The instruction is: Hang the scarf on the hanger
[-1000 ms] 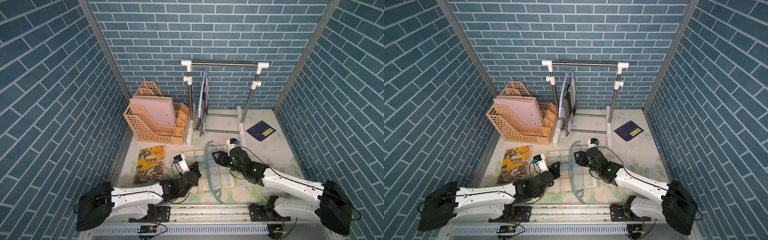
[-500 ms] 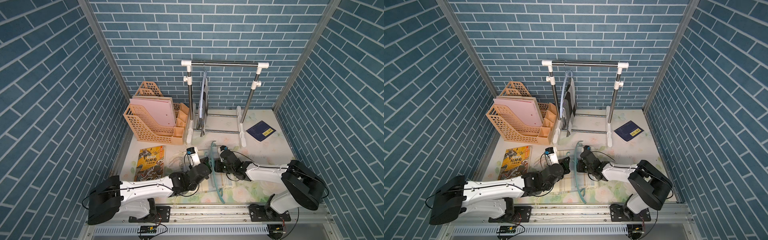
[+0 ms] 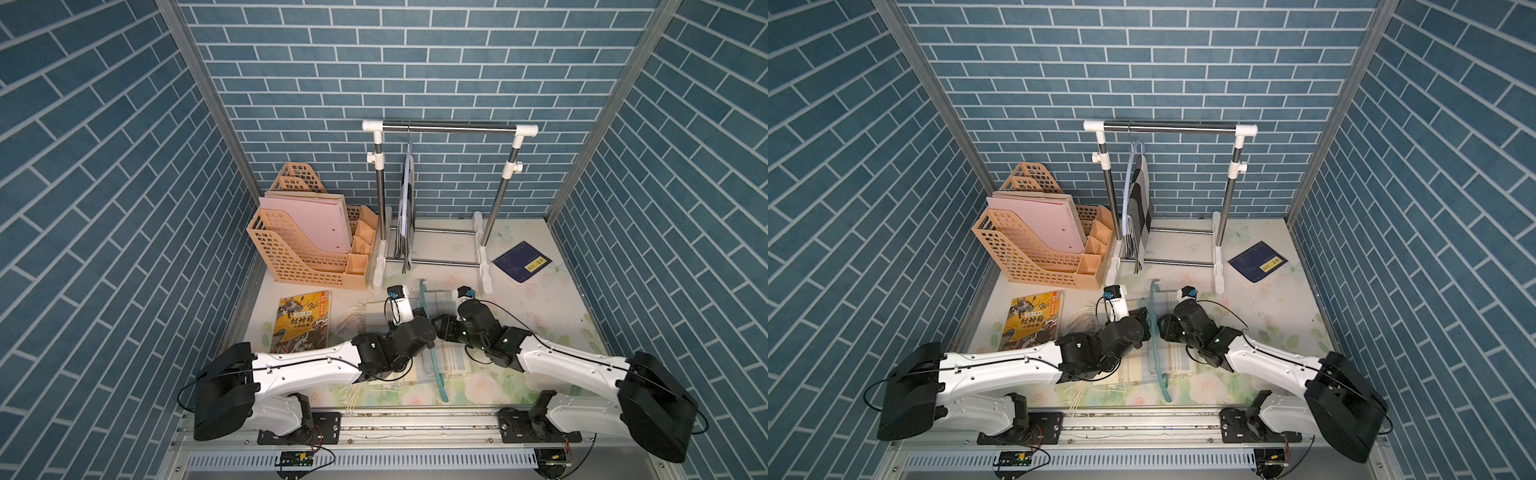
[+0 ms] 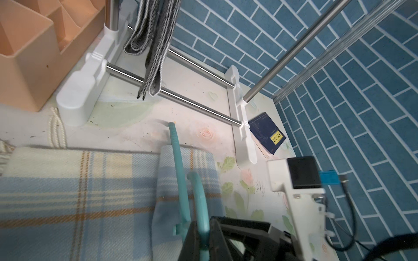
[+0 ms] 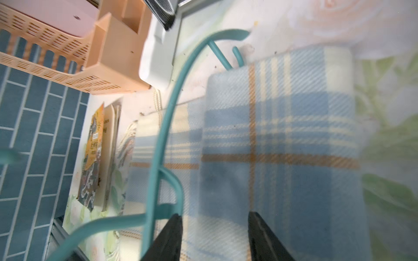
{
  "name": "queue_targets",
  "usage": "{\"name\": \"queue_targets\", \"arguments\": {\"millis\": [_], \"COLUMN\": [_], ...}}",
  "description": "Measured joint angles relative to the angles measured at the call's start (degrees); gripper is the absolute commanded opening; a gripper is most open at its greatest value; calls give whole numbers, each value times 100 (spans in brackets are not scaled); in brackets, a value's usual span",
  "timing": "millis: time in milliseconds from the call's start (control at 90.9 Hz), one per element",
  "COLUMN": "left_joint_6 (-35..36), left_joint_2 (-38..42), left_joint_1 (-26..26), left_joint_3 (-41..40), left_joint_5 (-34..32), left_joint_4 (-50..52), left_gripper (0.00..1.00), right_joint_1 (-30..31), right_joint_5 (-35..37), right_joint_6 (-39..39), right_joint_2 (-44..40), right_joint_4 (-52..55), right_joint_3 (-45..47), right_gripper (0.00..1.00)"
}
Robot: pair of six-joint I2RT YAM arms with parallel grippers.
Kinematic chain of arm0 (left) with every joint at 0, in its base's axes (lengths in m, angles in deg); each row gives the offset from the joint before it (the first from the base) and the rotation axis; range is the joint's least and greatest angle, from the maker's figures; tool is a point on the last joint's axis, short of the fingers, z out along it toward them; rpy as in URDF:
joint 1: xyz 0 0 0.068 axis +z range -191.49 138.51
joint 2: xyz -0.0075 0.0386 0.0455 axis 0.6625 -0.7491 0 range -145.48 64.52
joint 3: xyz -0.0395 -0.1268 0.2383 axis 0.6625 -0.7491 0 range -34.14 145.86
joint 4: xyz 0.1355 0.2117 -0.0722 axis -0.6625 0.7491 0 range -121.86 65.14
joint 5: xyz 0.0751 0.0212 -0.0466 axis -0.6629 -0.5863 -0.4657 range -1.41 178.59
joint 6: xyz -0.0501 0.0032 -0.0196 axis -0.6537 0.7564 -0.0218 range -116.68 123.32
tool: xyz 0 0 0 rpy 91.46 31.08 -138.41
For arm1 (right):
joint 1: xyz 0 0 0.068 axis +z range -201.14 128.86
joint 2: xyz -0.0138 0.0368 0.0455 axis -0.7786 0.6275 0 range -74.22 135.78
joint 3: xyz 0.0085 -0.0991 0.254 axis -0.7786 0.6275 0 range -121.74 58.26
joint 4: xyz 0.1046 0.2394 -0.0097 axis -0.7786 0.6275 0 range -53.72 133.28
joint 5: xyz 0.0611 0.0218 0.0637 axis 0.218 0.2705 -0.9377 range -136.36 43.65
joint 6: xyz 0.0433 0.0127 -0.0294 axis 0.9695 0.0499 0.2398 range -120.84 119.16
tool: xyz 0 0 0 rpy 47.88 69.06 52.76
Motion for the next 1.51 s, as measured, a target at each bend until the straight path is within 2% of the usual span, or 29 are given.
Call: {"name": "queue_targets", "arguments": {"millis": [198,396,583,825,880,935,990,1133,1243,1342,1507], "left_joint_6": [9,20,15,2,-7,-11,-26,-42,-85,-70,-22], "left_joint_2": [-269,-525,-647,-713,-715,-715,-713,-715,-678,-595,-321], "left_joint_1": [-2,-2,-2,0,0,0,0,-2,-2,-2,0], "left_joint_3": [358,697,874,962,968,970,970,966,931,885,837], "left_joint_5": [-4,-15,-24,-15,-2,15,70,245,341,417,522], "left_joint_4": [267,520,680,761,772,772,778,874,852,859,879], "left_gripper": [0,0,0,0,6,20,28,59,72,76,91], "right_joint_1": [188,866,1495,1606,1606,1591,1563,1432,1290,1255,1191], "right_joint_5": [511,892,1464,2159,2315,2465,2573,2688,2667,2629,2590], "right_joint_6": [-308,-511,-739,-922,-918,-898,-850,-675,-579,-551,-553], "right_joint_2": [-927,-1757,-1364,-352,-92,151,293,269,177,114,-7], "right_joint_4": [717,317,-278,-1375,-1384,-1366,-1357,-1325,-1329,-1342,-1331], "right_joint_3": [-90,669,994,894,782,675,638,702,800,839,907], "right_gripper": [56,60,62,61,59,59,57,54,52,50,50]}}
